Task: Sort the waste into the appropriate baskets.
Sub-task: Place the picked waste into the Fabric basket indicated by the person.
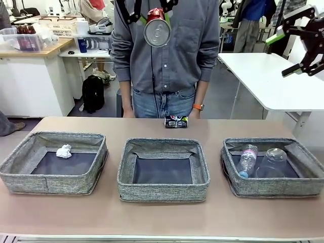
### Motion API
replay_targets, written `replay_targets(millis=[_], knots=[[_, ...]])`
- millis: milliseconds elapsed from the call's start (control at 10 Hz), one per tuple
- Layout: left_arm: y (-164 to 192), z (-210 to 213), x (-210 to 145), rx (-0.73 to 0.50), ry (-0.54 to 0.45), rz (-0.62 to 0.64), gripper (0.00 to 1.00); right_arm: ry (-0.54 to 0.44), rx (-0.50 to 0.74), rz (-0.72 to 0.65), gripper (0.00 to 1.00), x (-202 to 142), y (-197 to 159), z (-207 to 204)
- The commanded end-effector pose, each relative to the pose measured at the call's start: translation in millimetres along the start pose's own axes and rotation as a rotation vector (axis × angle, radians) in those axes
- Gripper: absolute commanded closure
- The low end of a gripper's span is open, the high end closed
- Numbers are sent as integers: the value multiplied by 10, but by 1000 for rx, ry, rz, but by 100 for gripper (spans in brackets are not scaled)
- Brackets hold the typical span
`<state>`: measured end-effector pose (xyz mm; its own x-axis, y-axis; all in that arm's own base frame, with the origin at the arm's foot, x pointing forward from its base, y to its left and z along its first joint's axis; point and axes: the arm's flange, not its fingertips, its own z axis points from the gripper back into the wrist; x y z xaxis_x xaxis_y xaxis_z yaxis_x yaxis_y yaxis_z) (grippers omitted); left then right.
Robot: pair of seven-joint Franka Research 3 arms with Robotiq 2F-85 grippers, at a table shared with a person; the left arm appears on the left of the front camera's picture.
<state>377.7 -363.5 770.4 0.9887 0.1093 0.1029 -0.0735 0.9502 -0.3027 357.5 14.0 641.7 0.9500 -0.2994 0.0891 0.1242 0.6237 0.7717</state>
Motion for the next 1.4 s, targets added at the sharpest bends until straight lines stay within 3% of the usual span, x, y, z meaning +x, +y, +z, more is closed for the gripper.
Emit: replay_targets(millis=[0, 1300], knots=[[27, 14, -24, 0, -12, 4, 68, 6, 9, 5, 0, 7, 22, 19], [27, 14, -24, 0, -12, 4, 68, 6, 9, 5, 0, 7, 22, 19]])
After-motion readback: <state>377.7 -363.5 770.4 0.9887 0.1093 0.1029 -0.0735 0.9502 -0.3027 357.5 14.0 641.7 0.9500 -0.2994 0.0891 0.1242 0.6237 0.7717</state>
